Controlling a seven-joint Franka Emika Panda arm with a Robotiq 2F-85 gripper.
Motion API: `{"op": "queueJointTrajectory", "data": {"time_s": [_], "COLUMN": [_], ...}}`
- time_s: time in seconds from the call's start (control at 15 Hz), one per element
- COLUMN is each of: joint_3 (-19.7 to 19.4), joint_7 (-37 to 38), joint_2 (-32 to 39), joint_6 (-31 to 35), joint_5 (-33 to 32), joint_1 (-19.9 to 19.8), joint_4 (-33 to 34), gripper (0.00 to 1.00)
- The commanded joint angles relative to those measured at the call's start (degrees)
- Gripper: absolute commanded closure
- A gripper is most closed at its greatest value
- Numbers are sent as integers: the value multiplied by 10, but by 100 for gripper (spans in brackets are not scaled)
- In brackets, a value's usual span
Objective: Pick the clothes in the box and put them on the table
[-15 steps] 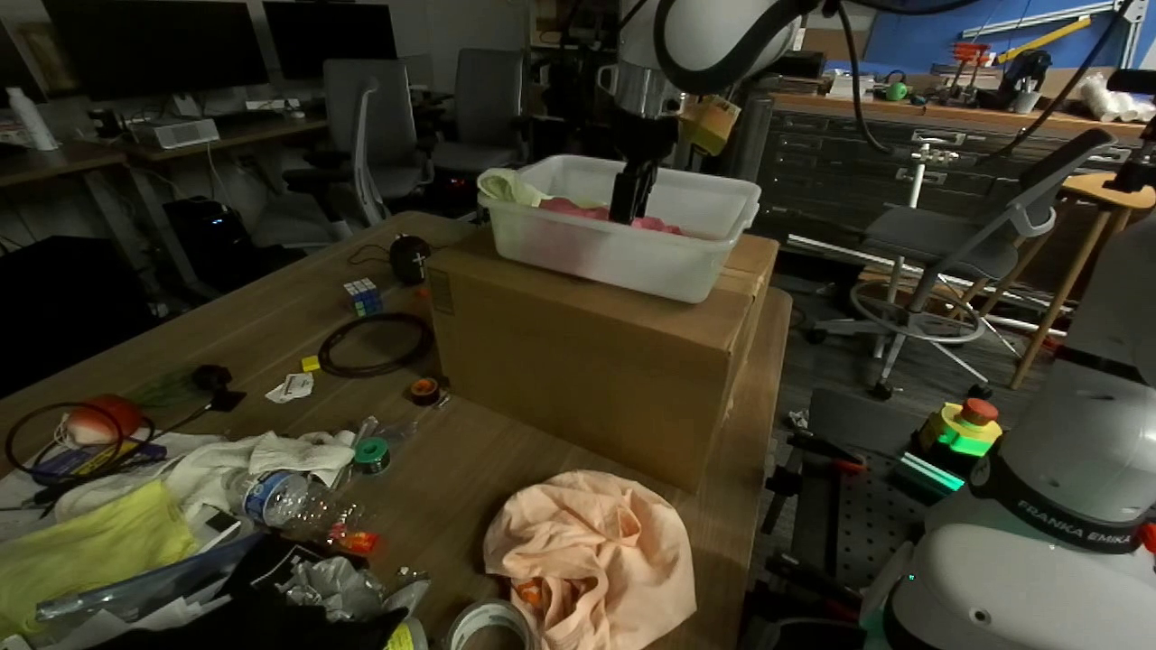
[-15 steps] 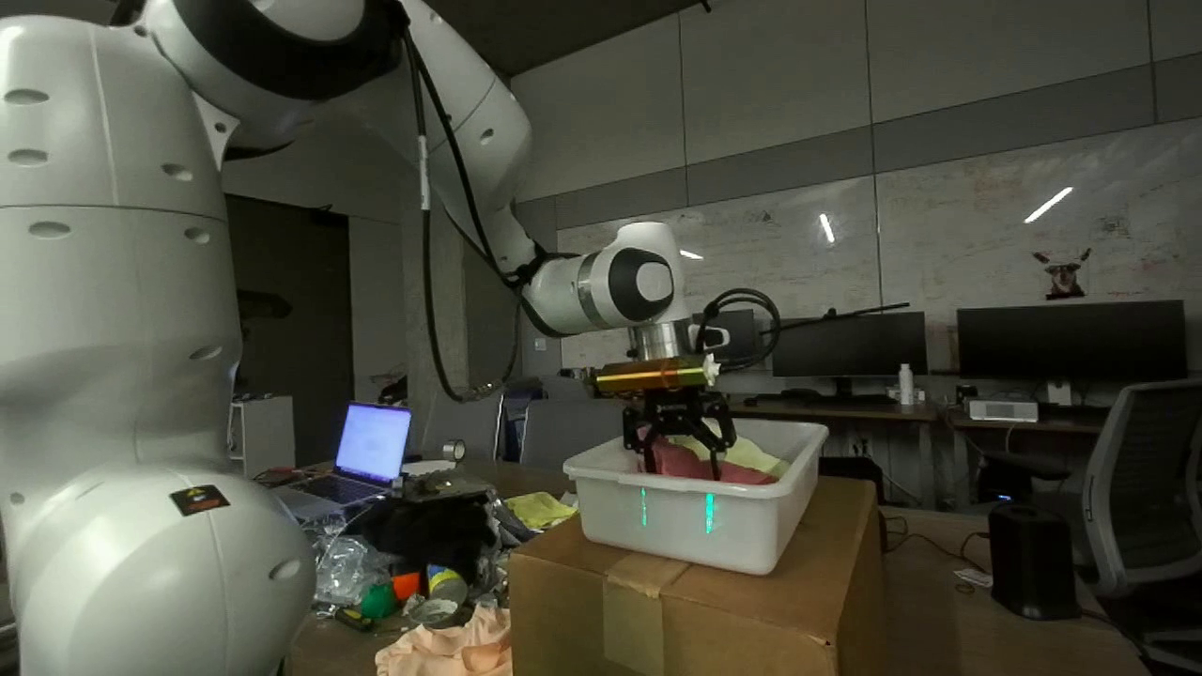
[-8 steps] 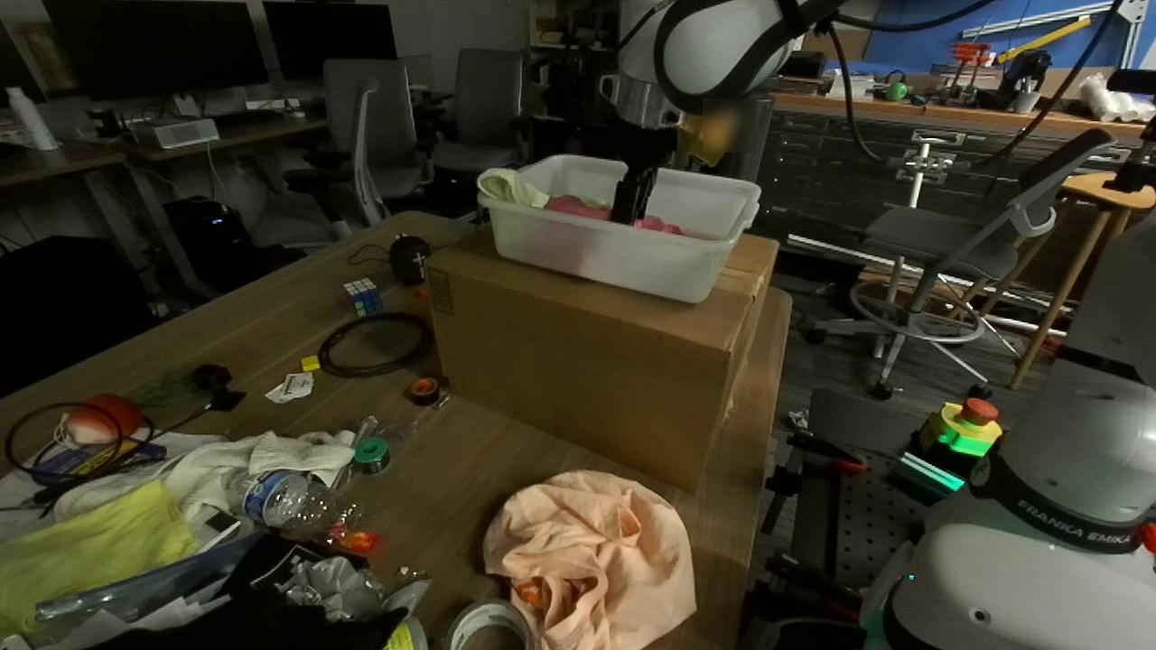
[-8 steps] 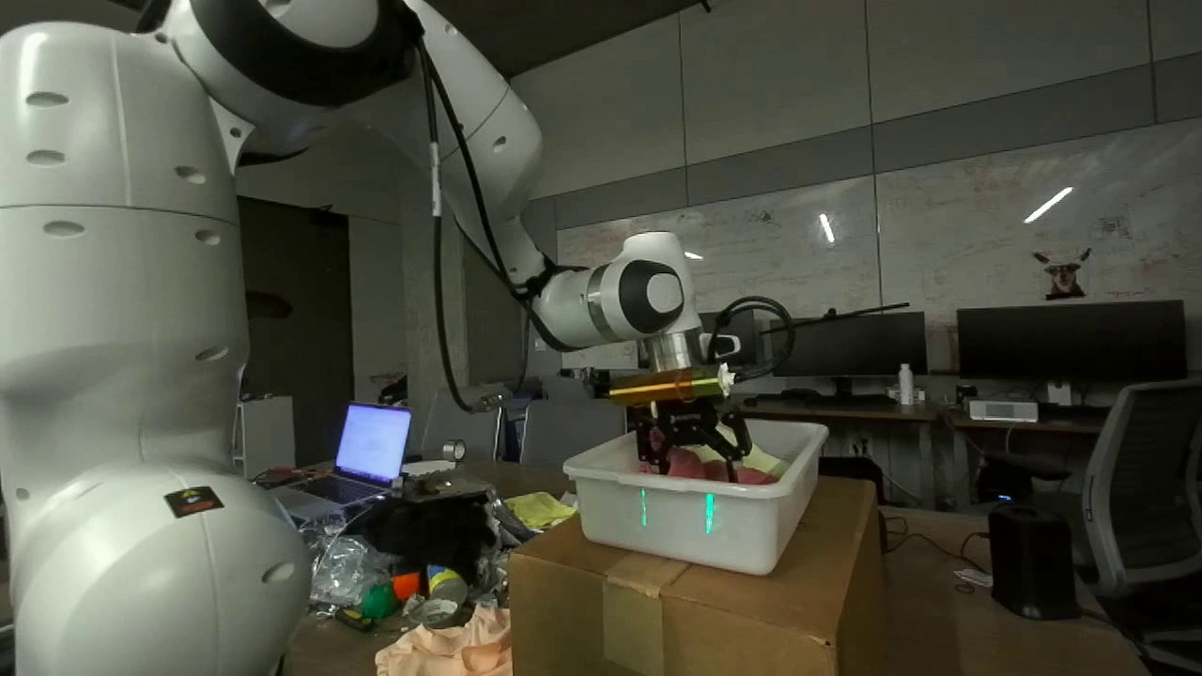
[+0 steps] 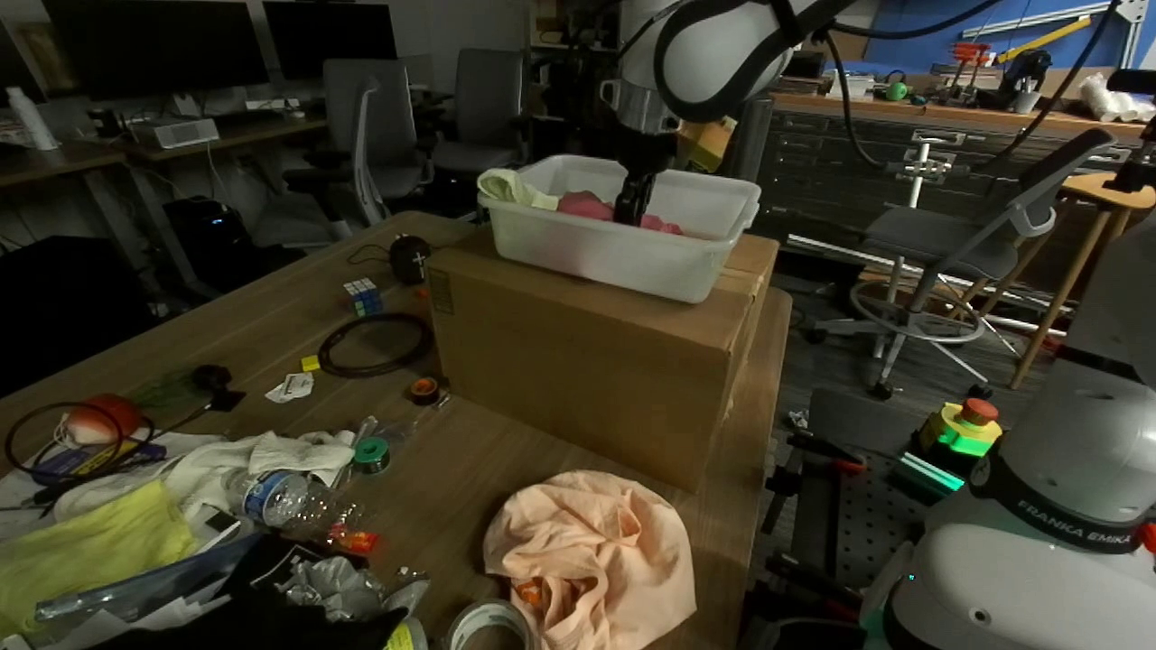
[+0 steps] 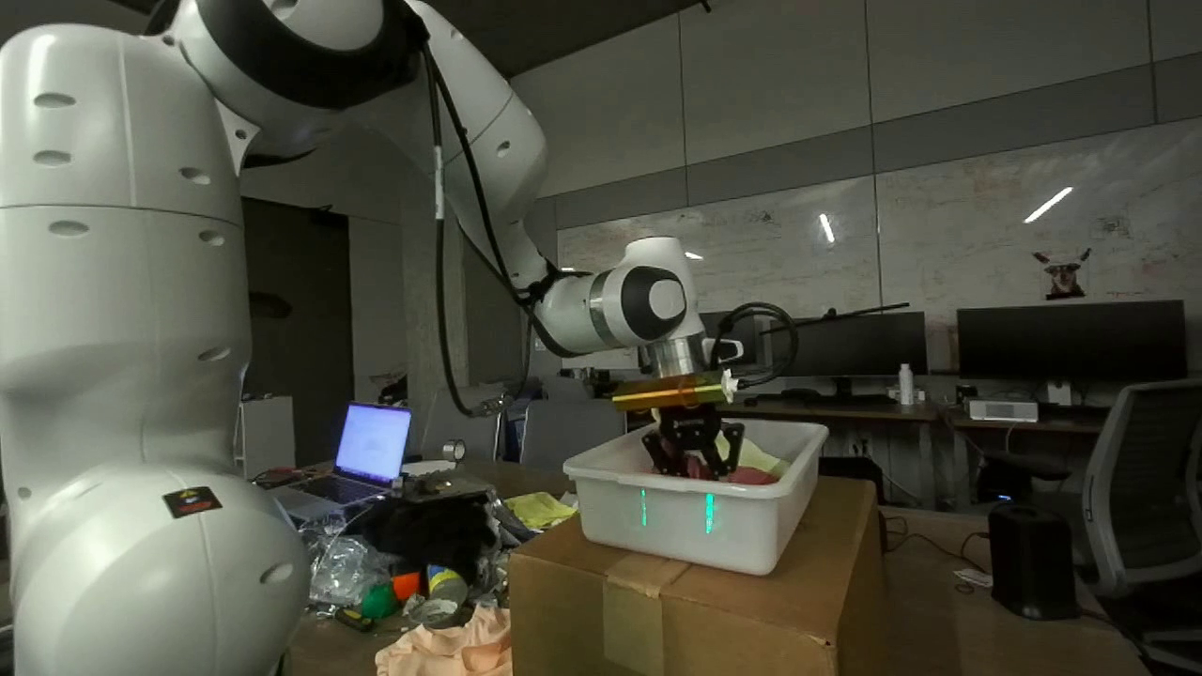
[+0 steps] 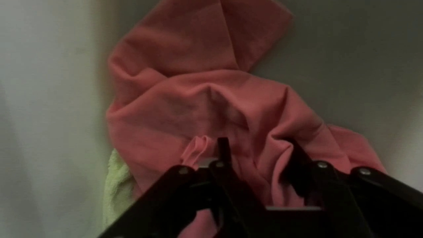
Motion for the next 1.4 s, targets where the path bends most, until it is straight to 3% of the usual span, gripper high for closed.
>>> {"op": "queueJointTrajectory", "data": {"time_s": [0.0, 0.07, 0.2, 0.47, 0.93, 1.33], "joint_3": [-3, -3, -3, -2, 1, 10], "joint_7": [-9, -11, -11, -8, 7, 25], "joint_2": [0, -1, -4, -43, -175, -269], "joint_6": [16, 17, 21, 59, 187, 214], "joint_5": [-6, -6, -1, 0, -10, -6], "joint_1": [-2, -2, -3, -1, 1, 2], "joint_4": [-1, -2, -4, -27, -103, -123], "gripper": [87, 94, 100, 99, 99, 99]}}
